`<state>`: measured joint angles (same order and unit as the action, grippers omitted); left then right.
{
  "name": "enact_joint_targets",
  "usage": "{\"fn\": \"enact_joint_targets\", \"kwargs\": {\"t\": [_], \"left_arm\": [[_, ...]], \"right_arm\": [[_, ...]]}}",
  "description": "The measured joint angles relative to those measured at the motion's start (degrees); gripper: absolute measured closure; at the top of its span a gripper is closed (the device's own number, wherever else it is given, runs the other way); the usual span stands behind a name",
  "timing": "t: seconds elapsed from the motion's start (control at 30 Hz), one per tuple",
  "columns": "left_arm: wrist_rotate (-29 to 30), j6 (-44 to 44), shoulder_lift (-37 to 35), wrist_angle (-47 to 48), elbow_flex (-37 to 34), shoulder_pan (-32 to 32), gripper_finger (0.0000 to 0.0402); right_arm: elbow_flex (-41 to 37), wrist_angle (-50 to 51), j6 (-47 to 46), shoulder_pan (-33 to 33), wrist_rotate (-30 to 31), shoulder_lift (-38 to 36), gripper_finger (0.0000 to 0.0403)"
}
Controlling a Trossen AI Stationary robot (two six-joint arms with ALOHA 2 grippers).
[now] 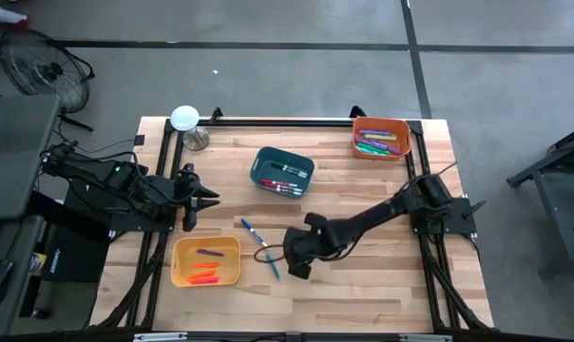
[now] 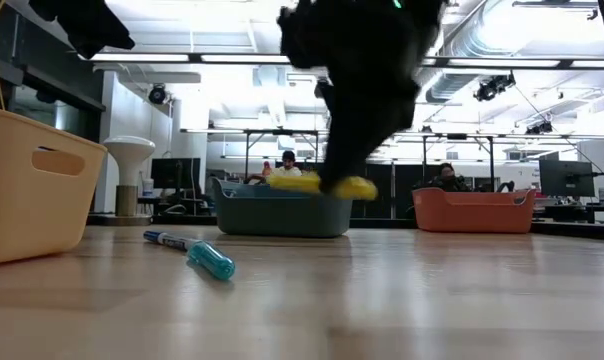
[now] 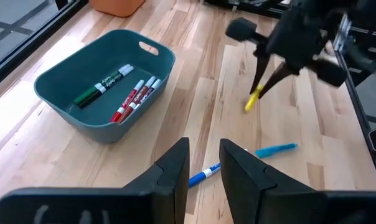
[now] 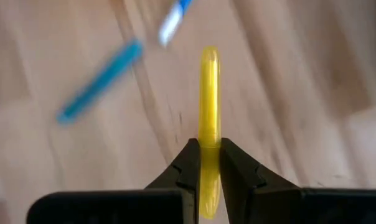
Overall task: Pick & Place Markers
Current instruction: Put the yellow pen into the yellow bin
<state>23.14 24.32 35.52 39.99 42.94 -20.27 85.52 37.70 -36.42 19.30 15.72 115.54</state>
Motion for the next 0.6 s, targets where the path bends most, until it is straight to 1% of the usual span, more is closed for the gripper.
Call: {"fn": "enact_joint_targets", "kwargs": {"t": [0.13,0.23,0.33,0.53,0.6], "left_arm": [[0.0,-0.3,1.4,-1.2,0.0,0.0,0.0316],[0.1,-1.4,3.1,-4.7,0.0,0.0,0.0316],[0.2,-3.9,4.5,-11.4,0.0,0.0,0.0316],[0.6,-10.1,7.0,-29.0,0.0,0.0,0.0316],[1.2,-12.0,8.2,-34.4,0.0,0.0,0.0316]], "right_arm": [[0.0,-3.4,2.4,-1.5,0.8,-3.2,0.0374],[0.0,-7.3,5.1,-2.6,2.3,-6.1,0.0374],[0.2,-11.7,9.0,-3.5,4.5,-9.2,0.0374],[0.2,-18.3,17.0,-5.1,8.7,-15.4,0.0374],[0.2,-20.8,19.3,-5.5,9.2,-17.4,0.0374]]}}
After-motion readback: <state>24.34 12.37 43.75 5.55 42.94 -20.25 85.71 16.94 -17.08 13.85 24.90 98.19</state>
